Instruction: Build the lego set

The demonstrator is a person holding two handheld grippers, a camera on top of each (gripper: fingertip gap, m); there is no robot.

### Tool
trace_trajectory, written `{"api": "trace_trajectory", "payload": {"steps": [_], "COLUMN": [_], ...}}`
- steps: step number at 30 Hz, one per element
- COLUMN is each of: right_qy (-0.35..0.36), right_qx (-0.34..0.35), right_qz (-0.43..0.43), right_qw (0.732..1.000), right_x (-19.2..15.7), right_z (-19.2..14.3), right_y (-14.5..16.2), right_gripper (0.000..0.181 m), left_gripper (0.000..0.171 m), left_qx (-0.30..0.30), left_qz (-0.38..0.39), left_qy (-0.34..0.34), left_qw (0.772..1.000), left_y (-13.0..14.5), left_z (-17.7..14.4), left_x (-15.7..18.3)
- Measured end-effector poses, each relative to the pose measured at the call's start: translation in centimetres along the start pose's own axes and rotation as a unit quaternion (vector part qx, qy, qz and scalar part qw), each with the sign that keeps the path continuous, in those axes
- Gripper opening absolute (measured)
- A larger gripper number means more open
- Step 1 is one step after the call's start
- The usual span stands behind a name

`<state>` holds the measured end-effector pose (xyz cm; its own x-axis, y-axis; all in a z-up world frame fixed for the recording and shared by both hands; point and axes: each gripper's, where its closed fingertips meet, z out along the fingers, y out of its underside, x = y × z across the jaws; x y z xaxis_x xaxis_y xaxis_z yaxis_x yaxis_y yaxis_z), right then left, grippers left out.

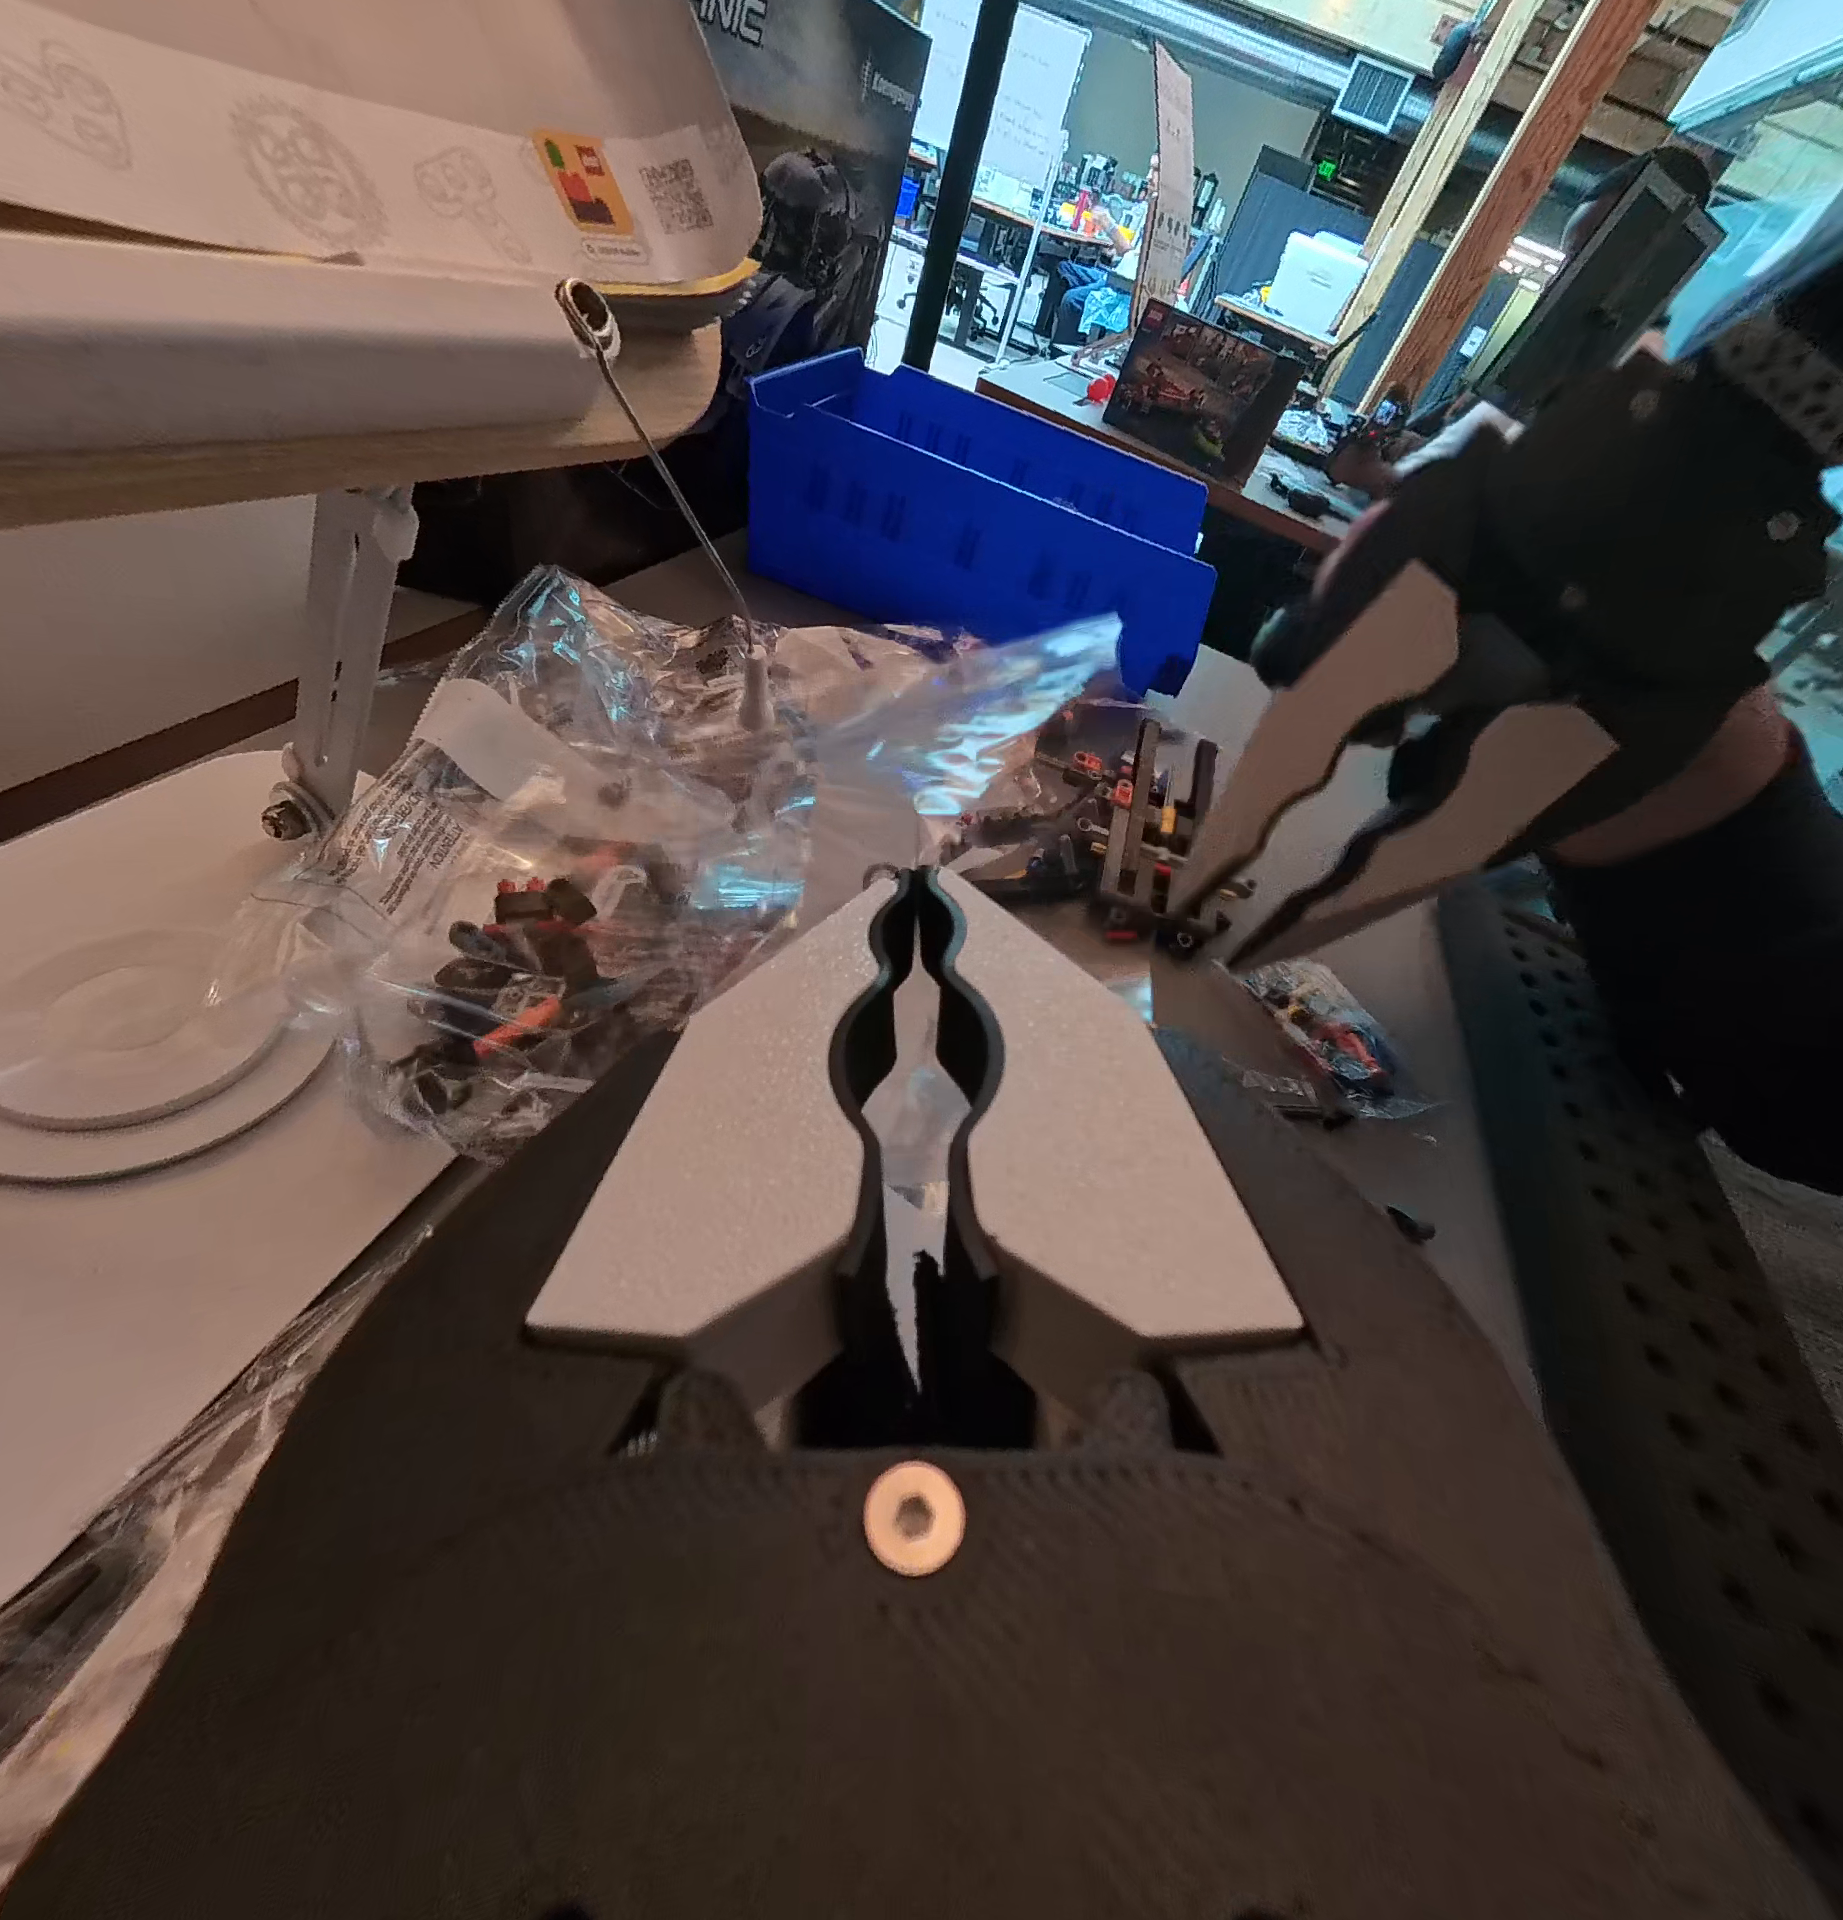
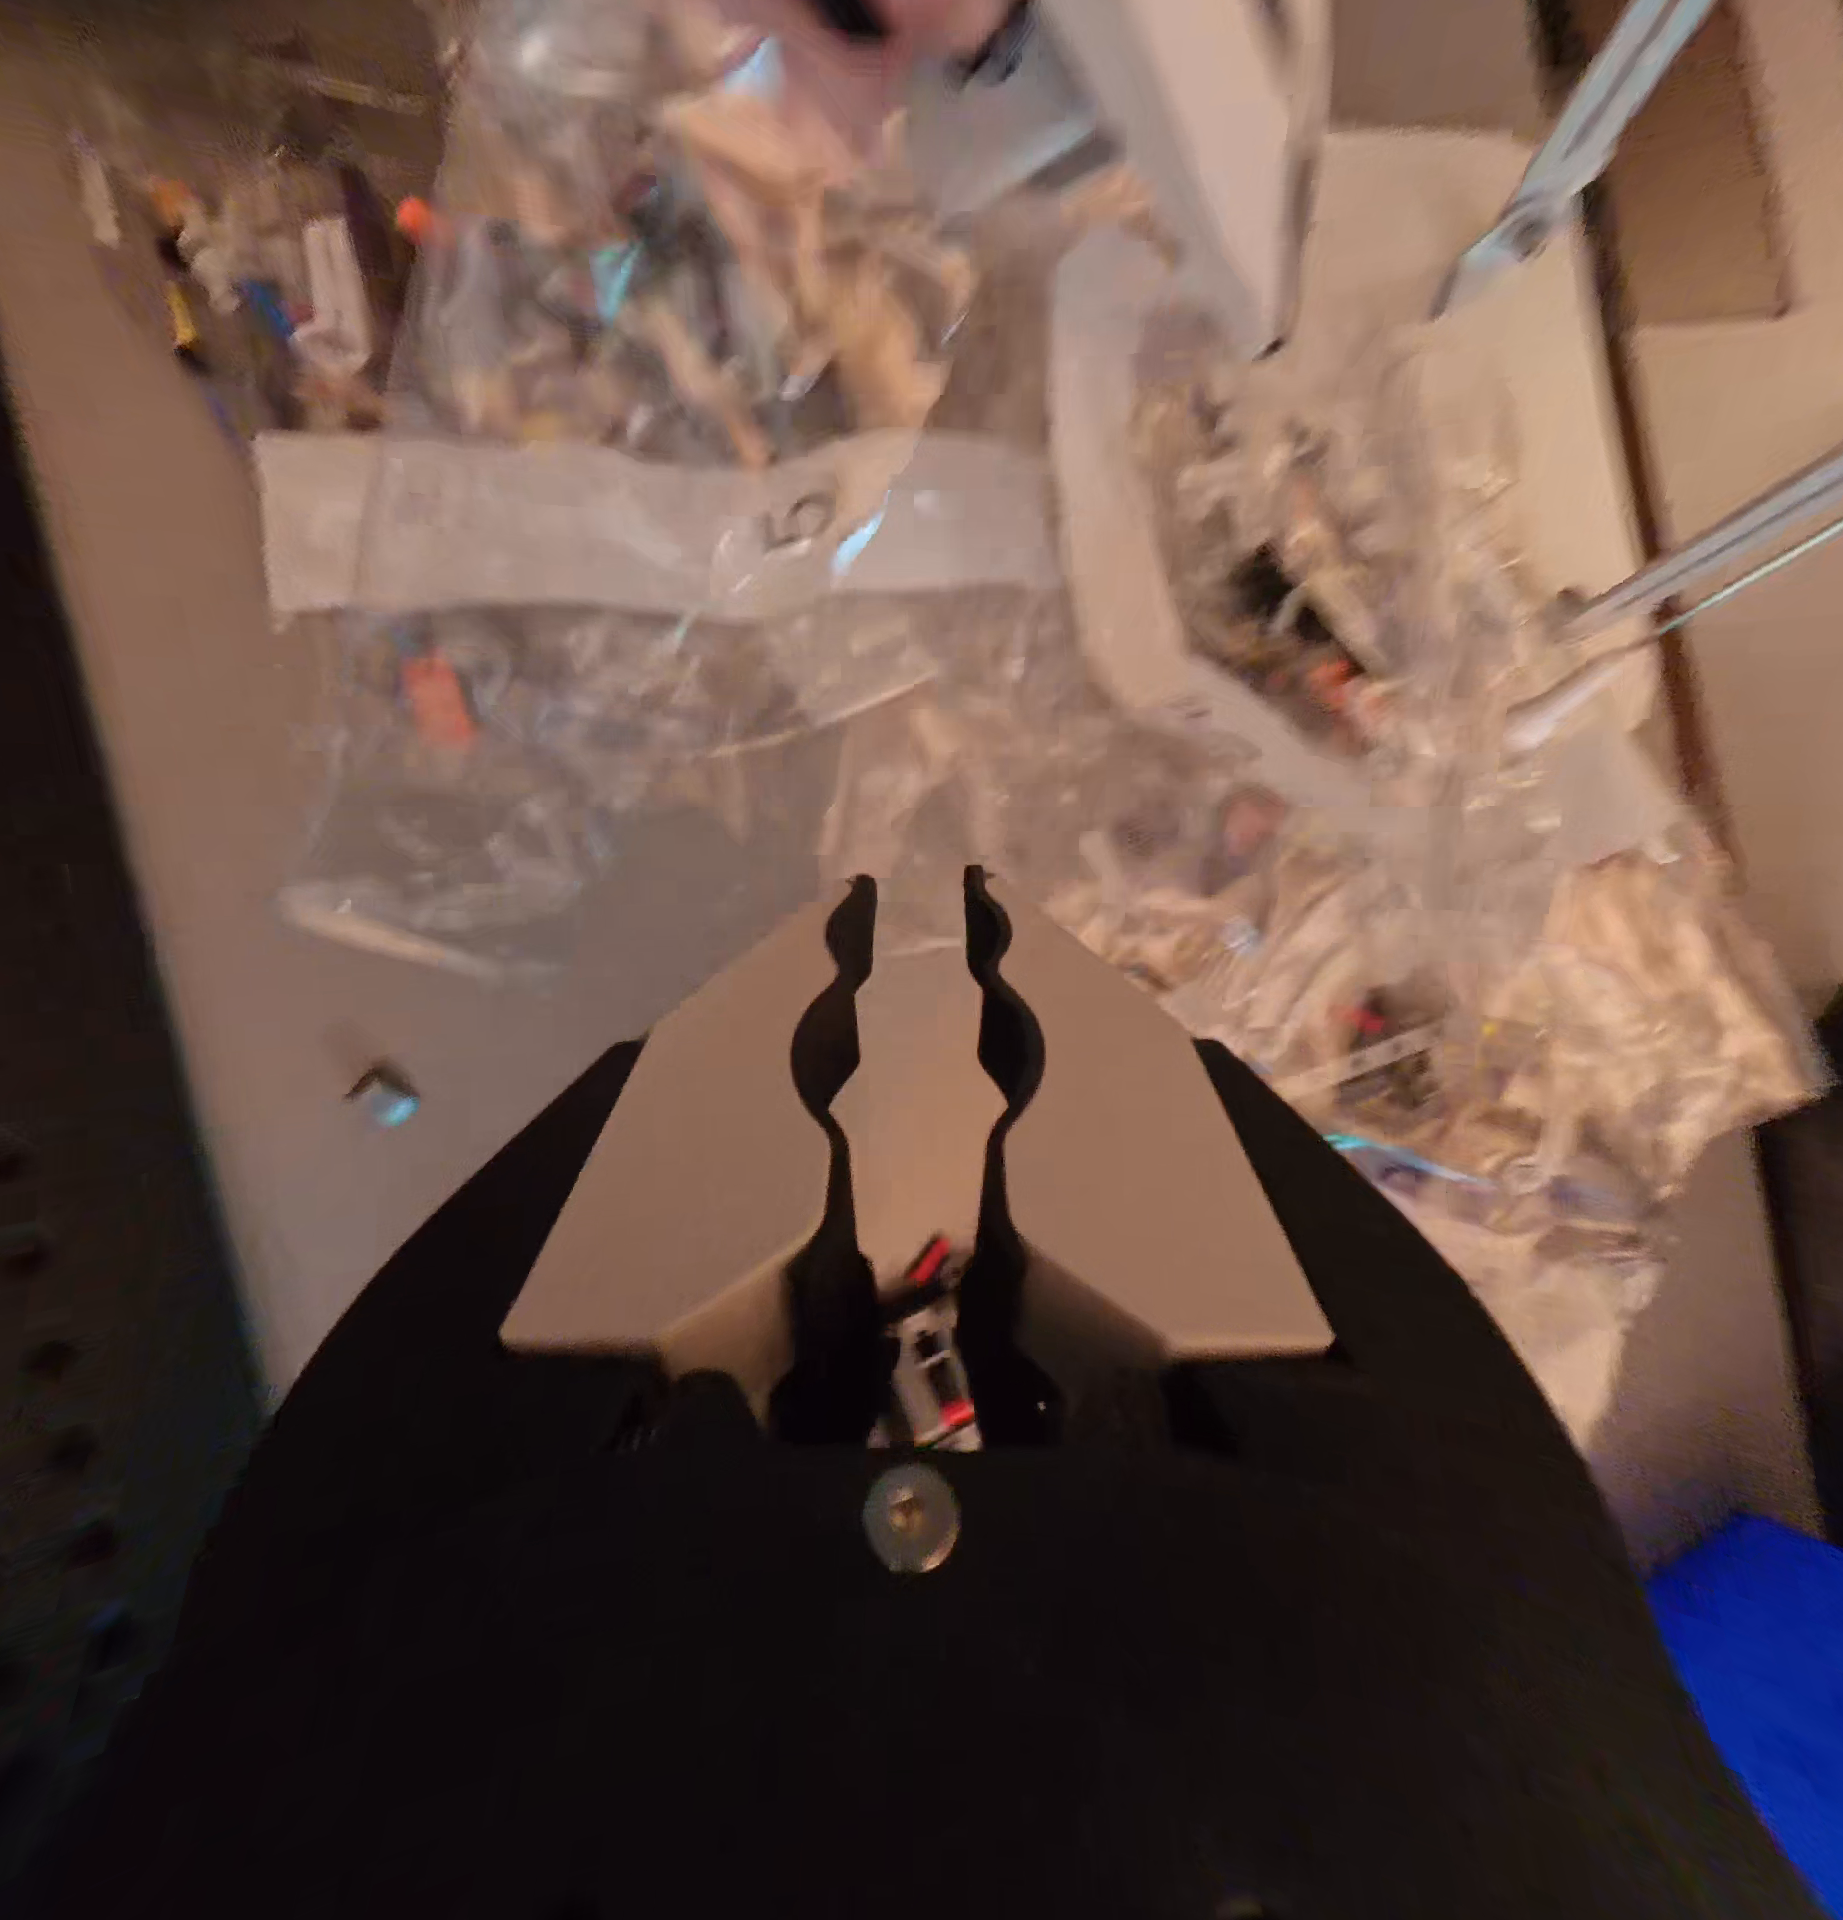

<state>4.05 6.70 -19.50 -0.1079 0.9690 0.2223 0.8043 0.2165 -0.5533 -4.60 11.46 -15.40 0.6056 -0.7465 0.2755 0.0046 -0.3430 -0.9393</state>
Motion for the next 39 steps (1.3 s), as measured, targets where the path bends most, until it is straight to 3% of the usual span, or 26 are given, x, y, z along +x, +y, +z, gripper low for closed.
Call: {"api": "trace_trajectory", "payload": {"steps": [5, 11, 16, 28, 39], "right_qy": [-0.049, -0.118, -0.136, -0.205, -0.193], "right_qx": [-0.023, -0.005, -0.046, -0.053, -0.053], "right_qz": [0.001, 0.002, -0.012, -0.028, -0.029], "right_qw": [0.999, 0.993, 0.99, 0.977, 0.979], "right_x": [-4.2, -8.2, -9.8, -13.3, -13.1], "right_z": [1.0, 1.4, 2.4, 1.9, 2.2], "right_y": [3.1, 3.6, 5.2, 6.4, 6.5], "right_gripper": [0.017, 0.019, 0.021, 0.019, 0.005], "left_gripper": [0.0, 0.0, 0.0, 0.0, 0.0], "left_qx": [-0.005, -0.005, -0.006, -0.006, -0.009], "left_qz": [0.0, 0.001, 0.002, 0.002, 0.004], "left_qy": [0.0, 0.0, -0.001, -0.001, -0.001], "left_qw": [1.0, 1.0, 1.0, 1.0, 1.0], "left_y": [0.3, 0.3, 0.3, 0.3, 0.4], "left_z": [0.2, 0.2, 0.2, 0.2, 0.3], "left_x": [0.0, 0.0, 0.0, 0.0, 0.0]}}
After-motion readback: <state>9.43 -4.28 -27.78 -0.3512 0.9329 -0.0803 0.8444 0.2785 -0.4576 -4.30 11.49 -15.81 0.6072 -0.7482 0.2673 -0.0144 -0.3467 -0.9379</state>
